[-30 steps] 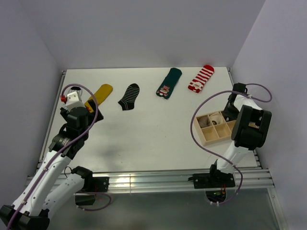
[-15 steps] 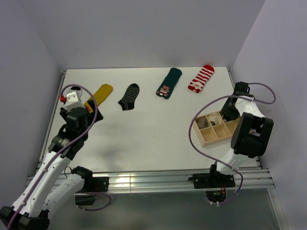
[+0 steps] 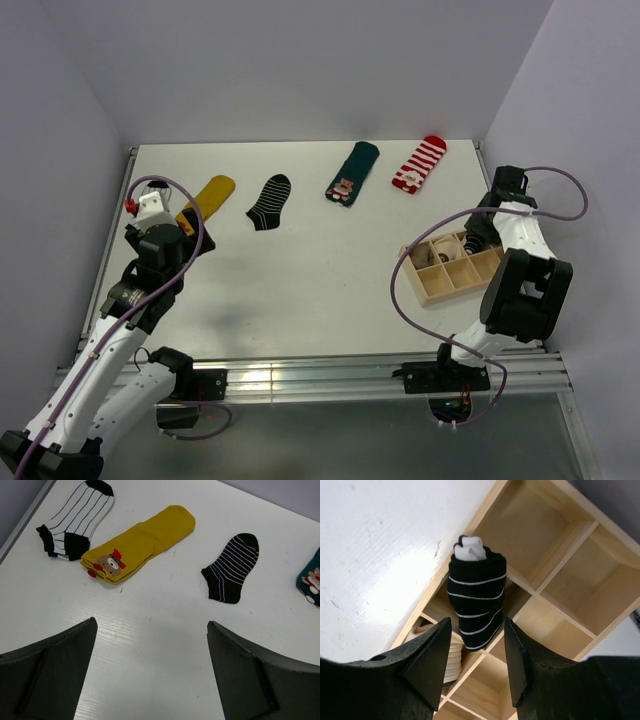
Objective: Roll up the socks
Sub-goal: Place the sock in the storage box.
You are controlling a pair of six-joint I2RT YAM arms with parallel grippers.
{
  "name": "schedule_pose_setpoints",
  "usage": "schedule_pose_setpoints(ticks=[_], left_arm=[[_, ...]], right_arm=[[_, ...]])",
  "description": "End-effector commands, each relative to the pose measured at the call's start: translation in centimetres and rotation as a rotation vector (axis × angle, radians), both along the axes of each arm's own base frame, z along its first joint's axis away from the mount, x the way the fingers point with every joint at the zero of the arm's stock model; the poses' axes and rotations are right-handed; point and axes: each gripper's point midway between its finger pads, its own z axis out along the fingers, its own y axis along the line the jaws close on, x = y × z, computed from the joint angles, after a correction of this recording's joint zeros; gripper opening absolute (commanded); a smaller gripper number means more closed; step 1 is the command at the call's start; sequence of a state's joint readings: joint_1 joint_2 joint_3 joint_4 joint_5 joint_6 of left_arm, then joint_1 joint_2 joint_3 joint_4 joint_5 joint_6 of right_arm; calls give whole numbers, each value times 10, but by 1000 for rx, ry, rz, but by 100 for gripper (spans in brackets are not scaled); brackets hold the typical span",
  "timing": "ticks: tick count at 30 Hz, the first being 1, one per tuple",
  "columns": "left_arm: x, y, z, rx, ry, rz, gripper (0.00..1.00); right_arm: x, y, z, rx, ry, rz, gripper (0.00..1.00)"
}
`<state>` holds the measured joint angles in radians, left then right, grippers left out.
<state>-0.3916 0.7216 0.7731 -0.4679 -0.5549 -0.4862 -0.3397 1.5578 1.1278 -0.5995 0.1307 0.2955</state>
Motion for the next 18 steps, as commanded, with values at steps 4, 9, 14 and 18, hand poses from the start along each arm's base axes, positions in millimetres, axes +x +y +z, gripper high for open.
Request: schedule_pose_setpoints(ticks=[4, 9, 14, 18], left_arm=[[3, -1, 9, -1, -40, -7, 97], [3, -1, 8, 1, -38, -7, 97], [4, -1, 8, -1, -39, -10, 97], [4, -2, 8, -2, -38, -14, 97]], right_arm=[[30, -16, 23, -57, -73, -34, 52], [35, -19, 2, -45, -12, -25, 48], [20, -18, -28, -38, 87, -14, 40], [4, -11, -49, -12, 138, 2, 7]])
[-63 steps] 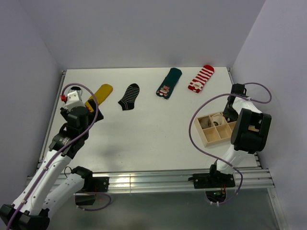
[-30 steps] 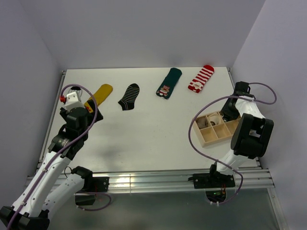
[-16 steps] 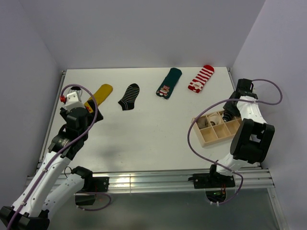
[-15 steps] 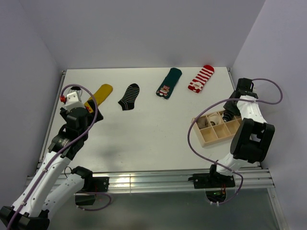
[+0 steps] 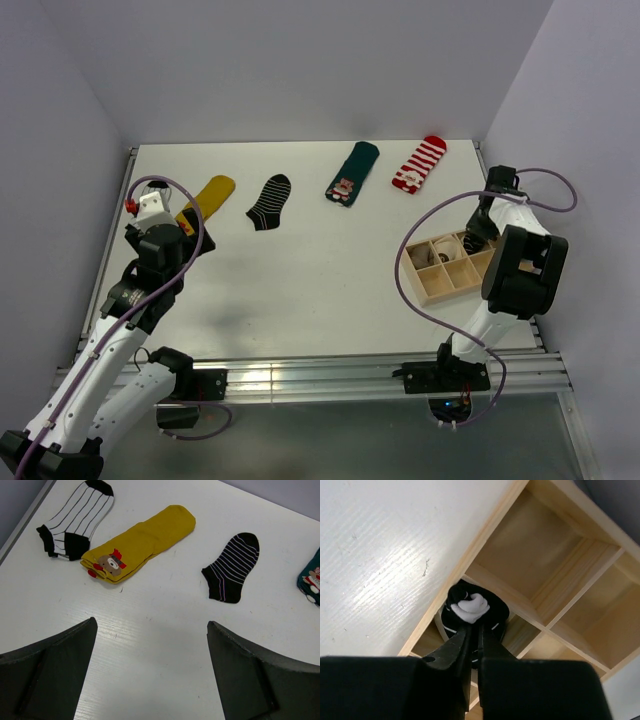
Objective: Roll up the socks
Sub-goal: Place the sock in the storage box.
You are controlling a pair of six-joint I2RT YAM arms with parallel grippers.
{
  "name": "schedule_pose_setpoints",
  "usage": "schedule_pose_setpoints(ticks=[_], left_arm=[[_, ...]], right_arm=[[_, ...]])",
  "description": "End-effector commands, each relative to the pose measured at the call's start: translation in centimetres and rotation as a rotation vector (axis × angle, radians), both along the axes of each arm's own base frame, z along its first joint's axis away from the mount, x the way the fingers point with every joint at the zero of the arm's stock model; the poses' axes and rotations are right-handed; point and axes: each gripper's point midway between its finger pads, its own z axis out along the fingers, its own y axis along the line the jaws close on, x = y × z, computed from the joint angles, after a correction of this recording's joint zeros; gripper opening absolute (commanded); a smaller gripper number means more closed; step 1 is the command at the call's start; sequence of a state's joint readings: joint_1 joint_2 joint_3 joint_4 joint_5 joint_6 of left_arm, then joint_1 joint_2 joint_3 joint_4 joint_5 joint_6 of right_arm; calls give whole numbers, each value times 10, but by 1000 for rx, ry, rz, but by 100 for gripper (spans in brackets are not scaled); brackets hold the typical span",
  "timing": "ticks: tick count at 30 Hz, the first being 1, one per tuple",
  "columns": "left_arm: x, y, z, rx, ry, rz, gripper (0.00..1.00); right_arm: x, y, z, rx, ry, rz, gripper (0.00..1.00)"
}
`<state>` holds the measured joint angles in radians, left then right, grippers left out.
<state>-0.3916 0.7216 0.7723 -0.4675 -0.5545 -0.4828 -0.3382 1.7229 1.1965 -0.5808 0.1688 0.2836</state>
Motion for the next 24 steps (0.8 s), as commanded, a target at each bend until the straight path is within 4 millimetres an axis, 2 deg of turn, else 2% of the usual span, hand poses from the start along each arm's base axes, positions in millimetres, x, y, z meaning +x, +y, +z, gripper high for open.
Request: schedule_pose_setpoints(ticks=[1, 3, 7, 10, 14, 17, 20, 24], left_arm=[[3, -3, 8, -5, -38, -14, 97], [4, -2, 8, -6, -39, -13, 97], [4, -3, 8, -6, -39, -14, 97], [4, -2, 7, -3, -35, -11, 97], [4, -3, 6, -3, -34, -18, 97], [4, -3, 6, -5, -33, -21, 97], [4, -4, 7, -7, -35, -24, 97], [4, -2, 9, -9, -43, -19, 97]], right_arm=[[-15, 4, -23, 9, 72, 14, 4], [-21, 6, -31, 21, 107, 17, 0], [-34, 7, -47, 31, 180, 15, 0], [-36, 10, -56, 69, 210, 13, 0], [-33, 10, -58, 98, 240, 0, 1], [-32, 14, -58, 132, 263, -7, 23], [-23, 19, -50, 163, 221, -4, 34], [-7, 16, -18, 140, 127, -24, 41]])
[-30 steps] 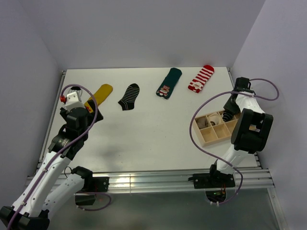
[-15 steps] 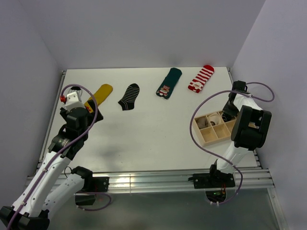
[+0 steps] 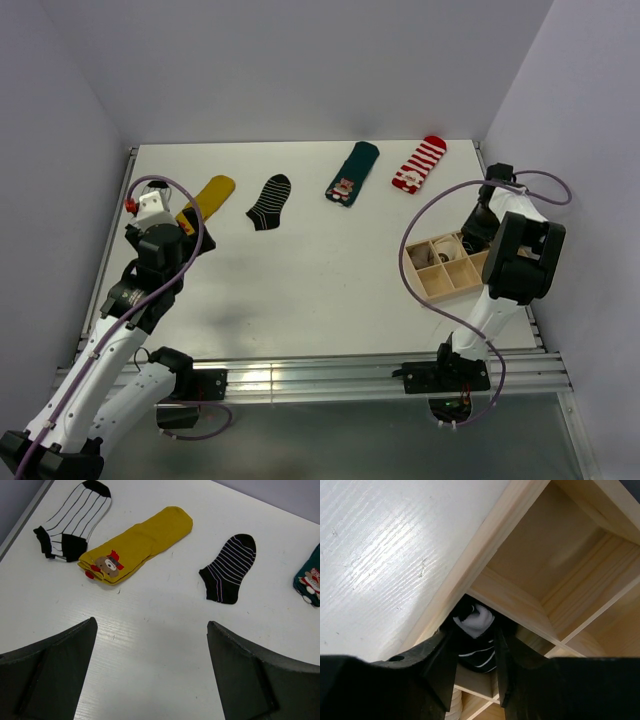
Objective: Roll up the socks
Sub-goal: Place the sock in the storage box, then reset both arms
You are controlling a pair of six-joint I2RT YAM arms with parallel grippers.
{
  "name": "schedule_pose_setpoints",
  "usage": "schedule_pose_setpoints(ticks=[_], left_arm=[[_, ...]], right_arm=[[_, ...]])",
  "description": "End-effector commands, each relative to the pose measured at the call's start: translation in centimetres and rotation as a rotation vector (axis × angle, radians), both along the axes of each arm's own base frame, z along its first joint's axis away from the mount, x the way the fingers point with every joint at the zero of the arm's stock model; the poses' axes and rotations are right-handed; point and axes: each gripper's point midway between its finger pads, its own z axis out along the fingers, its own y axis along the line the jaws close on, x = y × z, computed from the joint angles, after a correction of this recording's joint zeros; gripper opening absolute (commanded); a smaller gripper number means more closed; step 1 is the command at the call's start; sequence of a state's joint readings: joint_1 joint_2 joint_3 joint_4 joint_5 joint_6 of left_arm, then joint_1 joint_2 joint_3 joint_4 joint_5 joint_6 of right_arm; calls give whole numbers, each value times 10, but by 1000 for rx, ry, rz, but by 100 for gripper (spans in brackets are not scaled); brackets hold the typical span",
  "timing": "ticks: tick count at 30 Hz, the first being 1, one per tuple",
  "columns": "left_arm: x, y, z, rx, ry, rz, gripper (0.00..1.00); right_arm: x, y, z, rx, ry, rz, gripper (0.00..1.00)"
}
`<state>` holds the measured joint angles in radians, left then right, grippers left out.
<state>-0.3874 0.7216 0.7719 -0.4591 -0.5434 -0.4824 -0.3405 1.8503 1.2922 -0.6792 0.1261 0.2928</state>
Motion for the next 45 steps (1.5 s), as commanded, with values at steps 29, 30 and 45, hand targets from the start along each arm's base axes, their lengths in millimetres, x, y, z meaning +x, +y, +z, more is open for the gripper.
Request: schedule_pose_setpoints(ticks=[29, 30, 45], left_arm=[[-26, 41, 57, -61, -237, 149, 98], [-26, 42, 58, -63, -235, 154, 98], [-106, 76, 114, -103, -390, 196, 99]], right_arm=[[-147, 58, 358, -329, -1132, -108, 99], [-165, 56, 364, -359, -1174, -129, 100], [-235, 70, 339, -337, -1383, -7, 99]])
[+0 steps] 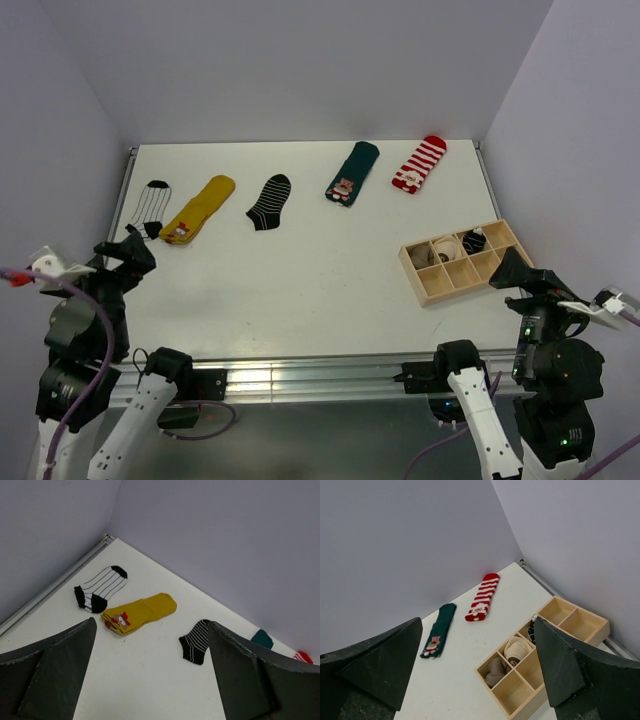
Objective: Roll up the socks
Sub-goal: Reset both arms
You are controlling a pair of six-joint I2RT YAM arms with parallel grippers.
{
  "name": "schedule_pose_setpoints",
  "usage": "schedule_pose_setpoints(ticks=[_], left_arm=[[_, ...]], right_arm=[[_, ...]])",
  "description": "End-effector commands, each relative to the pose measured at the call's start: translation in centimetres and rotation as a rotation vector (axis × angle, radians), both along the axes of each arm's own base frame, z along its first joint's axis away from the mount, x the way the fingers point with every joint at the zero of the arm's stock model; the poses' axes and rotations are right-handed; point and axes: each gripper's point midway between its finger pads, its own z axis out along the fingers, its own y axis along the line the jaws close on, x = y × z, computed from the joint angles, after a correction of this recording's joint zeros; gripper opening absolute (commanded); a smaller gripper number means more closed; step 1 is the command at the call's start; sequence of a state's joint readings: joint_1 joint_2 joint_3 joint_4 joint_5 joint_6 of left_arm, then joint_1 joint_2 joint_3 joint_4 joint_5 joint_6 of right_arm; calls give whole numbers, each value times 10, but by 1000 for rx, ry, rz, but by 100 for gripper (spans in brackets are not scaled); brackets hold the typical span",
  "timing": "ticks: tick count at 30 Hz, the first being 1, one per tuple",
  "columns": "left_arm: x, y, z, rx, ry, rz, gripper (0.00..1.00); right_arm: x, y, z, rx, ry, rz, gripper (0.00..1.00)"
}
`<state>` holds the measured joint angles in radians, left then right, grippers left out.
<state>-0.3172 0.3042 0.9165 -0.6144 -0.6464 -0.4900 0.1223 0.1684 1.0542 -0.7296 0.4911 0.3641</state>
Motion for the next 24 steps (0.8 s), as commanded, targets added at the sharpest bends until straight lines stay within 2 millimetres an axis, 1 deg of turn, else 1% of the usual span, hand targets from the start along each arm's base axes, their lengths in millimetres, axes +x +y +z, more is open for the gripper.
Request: schedule_pose_setpoints(ticks=[1, 2, 3, 4, 5, 7, 9, 10, 11, 16, 21, 24], left_arm=[[-21, 13, 4, 17, -14, 36, 99], [-24, 16, 1, 19, -15, 48, 99], [-26, 17, 1, 17, -22, 50, 99], [-32, 21, 2, 8, -39, 59, 99], [-34, 22, 1, 5, -42, 64, 99], [-40, 26, 1, -12, -68, 79, 99], [-43, 28, -2, -24, -75, 90, 99], [-45, 29, -4, -36, -84, 92, 99], [-45, 29, -4, -42, -92, 95, 99], [-44, 32, -8, -48, -99, 117, 98], [-47, 39, -4, -47, -127, 156, 98], [-46, 39, -4, -48, -142, 156, 98]], right_arm=[[-3, -7, -4, -23, -21, -24, 98], [-7, -9, -3, -28, -38, -32, 98], [-8, -10, -4, -31, -43, -30, 98], [-6, -9, -9, -36, -38, -18, 98], [-9, -10, -8, -45, -62, -15, 98], [-7, -8, -15, -54, -62, 0, 98], [-6, -6, -16, -65, -73, 13, 98], [-10, -7, -17, -67, -94, 17, 98], [-12, -6, -15, -66, -113, 26, 98], [-4, -1, -19, -73, -109, 51, 98], [-1, 2, -19, -80, -119, 66, 98], [2, 6, -17, -92, -122, 89, 98]])
